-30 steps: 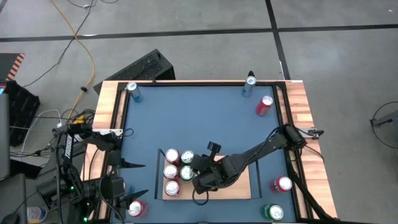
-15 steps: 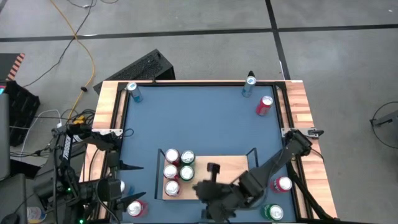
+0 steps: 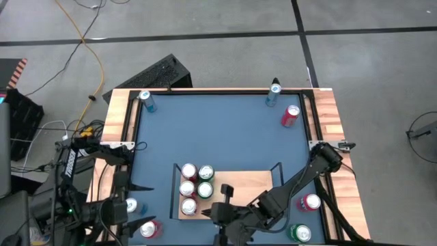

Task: Place canned beverage on shelf
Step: Adjust the soda cans on the shelf

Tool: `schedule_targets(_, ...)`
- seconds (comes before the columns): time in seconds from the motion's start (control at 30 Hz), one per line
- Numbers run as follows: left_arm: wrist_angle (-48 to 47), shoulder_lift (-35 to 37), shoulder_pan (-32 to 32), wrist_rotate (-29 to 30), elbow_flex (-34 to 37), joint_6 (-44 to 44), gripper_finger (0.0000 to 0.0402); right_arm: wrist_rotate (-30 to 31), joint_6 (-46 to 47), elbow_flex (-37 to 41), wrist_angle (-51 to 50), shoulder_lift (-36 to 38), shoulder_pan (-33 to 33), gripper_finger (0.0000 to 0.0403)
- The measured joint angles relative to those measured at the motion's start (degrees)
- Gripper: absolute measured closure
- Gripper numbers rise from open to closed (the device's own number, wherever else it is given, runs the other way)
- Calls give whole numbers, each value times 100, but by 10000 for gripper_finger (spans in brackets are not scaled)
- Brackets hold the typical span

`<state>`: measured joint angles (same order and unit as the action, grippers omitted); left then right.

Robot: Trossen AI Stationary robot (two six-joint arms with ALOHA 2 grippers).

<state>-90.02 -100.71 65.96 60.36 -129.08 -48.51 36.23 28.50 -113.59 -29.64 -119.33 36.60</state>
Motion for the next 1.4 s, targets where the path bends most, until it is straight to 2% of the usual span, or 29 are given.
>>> schedule_targets(0.5,0,-2,41,10,0,66,62,-83,738,196,243,-444,8,403)
schedule_targets(0.77,0,-2,39,15,0,68,62,-56,707,201,259,-560,-91,403)
schedule_targets(1.0,2,-2,39,-13,0,70,62,-317,571,203,743,-761,-195,403)
schedule_targets(1.4,0,-2,39,-120,0,75,62,-334,438,205,722,-758,-305,403)
